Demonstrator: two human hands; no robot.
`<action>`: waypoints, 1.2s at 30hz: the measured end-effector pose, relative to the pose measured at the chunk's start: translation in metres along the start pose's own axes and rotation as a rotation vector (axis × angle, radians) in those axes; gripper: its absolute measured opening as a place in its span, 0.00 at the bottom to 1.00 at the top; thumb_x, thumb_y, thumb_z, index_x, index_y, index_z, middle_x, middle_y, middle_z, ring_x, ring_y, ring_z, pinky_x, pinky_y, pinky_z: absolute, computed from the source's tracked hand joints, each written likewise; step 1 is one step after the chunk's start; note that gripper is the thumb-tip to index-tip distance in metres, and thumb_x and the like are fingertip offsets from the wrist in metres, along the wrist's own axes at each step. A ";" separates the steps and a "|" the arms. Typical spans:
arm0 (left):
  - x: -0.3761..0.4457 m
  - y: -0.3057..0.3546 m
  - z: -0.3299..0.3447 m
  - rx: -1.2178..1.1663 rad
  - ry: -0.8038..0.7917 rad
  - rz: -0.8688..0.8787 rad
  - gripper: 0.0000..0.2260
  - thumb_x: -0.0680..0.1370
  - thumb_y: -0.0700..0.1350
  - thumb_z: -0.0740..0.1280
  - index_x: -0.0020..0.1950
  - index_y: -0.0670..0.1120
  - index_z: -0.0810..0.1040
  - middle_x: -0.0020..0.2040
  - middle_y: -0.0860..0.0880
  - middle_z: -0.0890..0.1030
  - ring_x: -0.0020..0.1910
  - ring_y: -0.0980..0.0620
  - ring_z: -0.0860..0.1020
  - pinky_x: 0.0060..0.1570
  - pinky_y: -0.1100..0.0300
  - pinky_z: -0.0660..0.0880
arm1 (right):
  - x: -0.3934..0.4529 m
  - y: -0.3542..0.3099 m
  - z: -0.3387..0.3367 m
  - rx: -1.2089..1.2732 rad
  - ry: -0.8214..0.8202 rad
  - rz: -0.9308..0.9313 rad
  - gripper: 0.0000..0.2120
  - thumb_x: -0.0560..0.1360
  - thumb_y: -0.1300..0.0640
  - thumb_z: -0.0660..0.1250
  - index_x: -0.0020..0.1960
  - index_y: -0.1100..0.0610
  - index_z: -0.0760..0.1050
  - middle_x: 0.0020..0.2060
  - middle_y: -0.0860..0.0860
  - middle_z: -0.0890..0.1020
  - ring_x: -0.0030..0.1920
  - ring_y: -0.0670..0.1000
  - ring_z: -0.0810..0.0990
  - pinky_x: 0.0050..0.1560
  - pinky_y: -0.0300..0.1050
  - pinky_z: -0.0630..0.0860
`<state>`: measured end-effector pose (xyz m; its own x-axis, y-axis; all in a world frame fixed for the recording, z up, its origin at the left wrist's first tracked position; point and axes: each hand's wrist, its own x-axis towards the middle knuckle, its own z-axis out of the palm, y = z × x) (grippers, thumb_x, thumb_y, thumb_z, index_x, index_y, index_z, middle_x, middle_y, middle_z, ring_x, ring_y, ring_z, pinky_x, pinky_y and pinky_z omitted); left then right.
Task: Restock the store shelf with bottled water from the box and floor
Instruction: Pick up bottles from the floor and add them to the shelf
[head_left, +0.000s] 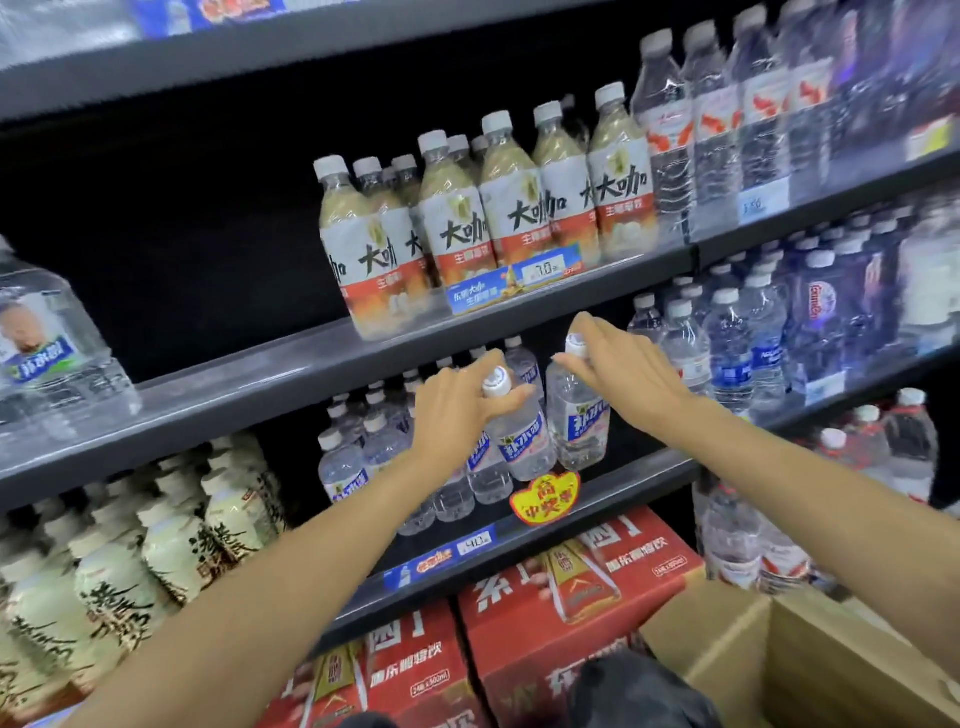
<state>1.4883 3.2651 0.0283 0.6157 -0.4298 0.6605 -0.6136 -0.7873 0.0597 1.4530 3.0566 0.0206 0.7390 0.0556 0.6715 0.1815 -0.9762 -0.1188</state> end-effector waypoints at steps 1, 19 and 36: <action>0.004 0.002 0.006 0.036 -0.001 0.018 0.20 0.74 0.66 0.63 0.44 0.49 0.72 0.25 0.45 0.74 0.25 0.47 0.72 0.30 0.51 0.70 | 0.002 0.004 0.002 0.004 -0.005 0.011 0.17 0.81 0.43 0.56 0.54 0.59 0.65 0.43 0.53 0.75 0.30 0.56 0.70 0.29 0.47 0.67; 0.050 -0.025 0.117 0.074 -0.337 -0.040 0.25 0.73 0.68 0.62 0.63 0.54 0.74 0.29 0.50 0.74 0.37 0.45 0.79 0.38 0.54 0.75 | 0.014 0.046 0.106 0.092 -0.148 0.138 0.17 0.80 0.42 0.57 0.57 0.56 0.66 0.51 0.52 0.77 0.45 0.57 0.81 0.38 0.52 0.77; 0.080 -0.075 0.139 -0.113 -0.523 -0.190 0.25 0.70 0.70 0.64 0.59 0.56 0.75 0.54 0.53 0.83 0.60 0.47 0.77 0.48 0.55 0.69 | 0.066 0.047 0.158 0.135 -0.195 0.134 0.22 0.80 0.43 0.59 0.63 0.58 0.67 0.56 0.57 0.77 0.51 0.64 0.80 0.38 0.50 0.71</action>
<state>1.6523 3.2283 -0.0276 0.8655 -0.4699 0.1737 -0.5000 -0.8320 0.2403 1.6129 3.0471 -0.0564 0.8708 -0.0201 0.4913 0.1489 -0.9414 -0.3025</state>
